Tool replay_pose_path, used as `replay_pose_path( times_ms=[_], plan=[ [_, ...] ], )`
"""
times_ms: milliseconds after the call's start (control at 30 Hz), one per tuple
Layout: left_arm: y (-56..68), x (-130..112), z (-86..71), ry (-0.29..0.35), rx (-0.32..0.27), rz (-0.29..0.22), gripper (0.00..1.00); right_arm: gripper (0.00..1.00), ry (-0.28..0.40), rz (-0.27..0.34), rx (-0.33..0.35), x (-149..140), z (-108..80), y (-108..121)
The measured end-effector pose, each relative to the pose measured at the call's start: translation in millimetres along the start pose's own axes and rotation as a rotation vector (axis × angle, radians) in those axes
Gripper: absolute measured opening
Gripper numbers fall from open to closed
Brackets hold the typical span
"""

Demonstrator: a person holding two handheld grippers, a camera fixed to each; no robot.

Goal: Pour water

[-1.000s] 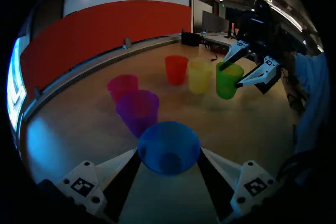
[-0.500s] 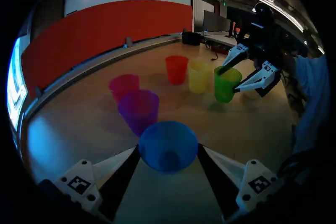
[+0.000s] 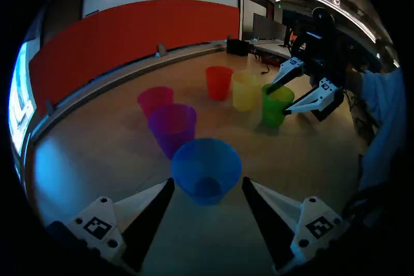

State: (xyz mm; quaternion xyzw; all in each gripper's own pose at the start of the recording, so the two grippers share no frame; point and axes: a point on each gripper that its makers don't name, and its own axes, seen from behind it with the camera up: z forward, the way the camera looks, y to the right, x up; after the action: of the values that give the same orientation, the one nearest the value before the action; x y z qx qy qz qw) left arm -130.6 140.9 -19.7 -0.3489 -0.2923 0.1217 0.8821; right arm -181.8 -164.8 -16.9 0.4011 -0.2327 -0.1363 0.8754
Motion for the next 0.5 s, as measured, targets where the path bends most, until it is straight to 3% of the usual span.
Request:
replay_pose_path(
  times_ms=[500],
  plan=[
    [1.2, 5.9, -10.1, 0.03, 0.0, -0.009, 0.97, 0.92, 0.001, 0.028, -0.01, -5.5, -0.8, 2.2]
  ],
)
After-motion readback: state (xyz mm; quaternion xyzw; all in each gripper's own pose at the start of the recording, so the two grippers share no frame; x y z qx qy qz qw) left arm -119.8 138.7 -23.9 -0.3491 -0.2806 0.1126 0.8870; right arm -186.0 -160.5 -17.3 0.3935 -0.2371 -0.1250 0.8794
